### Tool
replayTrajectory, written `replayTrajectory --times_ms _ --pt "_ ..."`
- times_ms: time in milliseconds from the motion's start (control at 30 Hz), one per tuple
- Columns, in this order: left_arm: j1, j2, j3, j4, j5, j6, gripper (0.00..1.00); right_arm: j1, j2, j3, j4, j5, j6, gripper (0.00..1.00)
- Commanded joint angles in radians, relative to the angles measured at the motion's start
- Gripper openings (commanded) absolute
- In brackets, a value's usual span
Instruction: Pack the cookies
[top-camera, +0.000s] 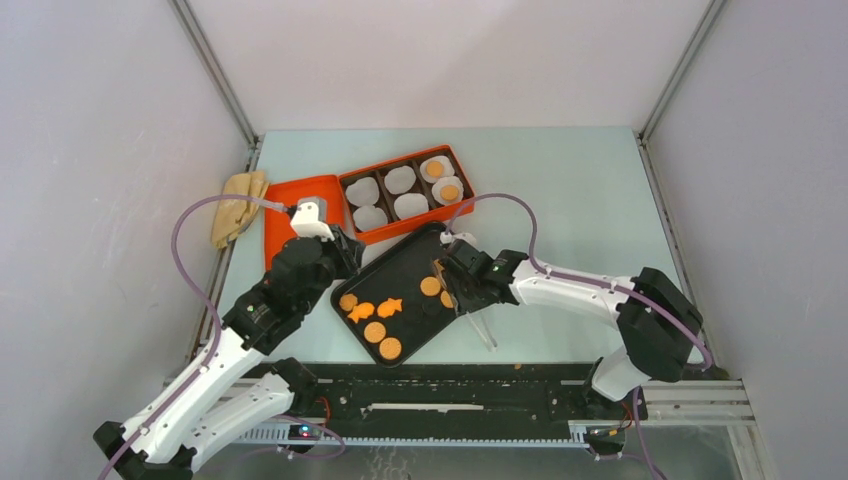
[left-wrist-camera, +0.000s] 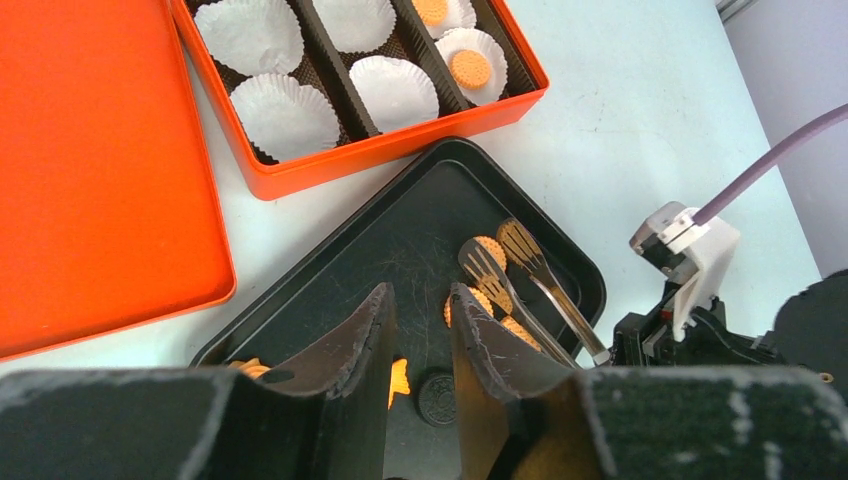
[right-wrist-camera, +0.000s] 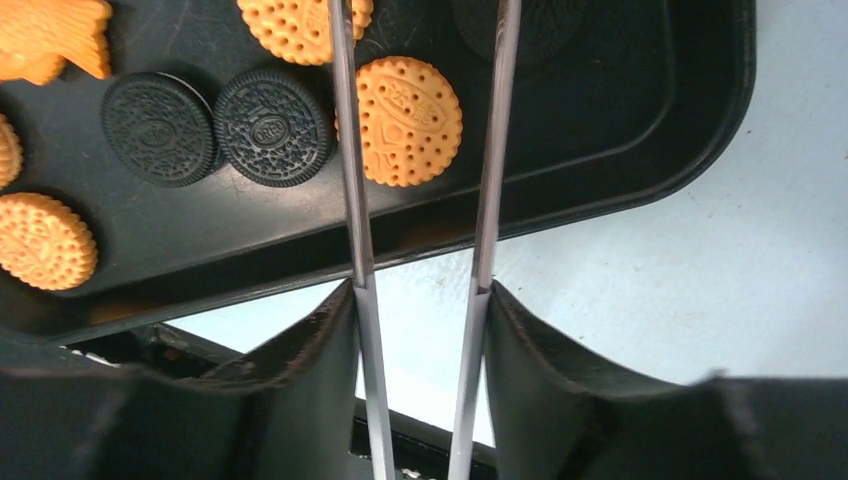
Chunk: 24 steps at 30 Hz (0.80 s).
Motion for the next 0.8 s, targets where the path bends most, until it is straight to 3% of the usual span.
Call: replayTrajectory --times_ms 0,100,233,467,767 --pt "0.005 -0.007 -0.005 0.024 0.008 -0.014 0.32 0.008 0.011 0.038 -0.008 0.012 0.040 0.46" --pt "0.005 -0.005 -0.007 0.025 0.010 -0.017 0.32 0.008 0.007 0.090 -0.025 0.033 0.018 0.32" --pt "0.005 -0.015 0.002 0.030 0.008 -0.016 0.32 0.008 0.000 0.193 -0.035 0.049 -0.019 0.26" --pt "0.005 -0.023 0.035 -0.002 -0.040 -0.005 0.32 -0.017 0.064 0.413 -0.036 0.032 -0.094 0.24" --pt "0.010 -0.019 0.081 -0.051 -0.108 0.011 0.32 -0.119 0.388 0.794 -0.041 -0.009 -0.188 0.24"
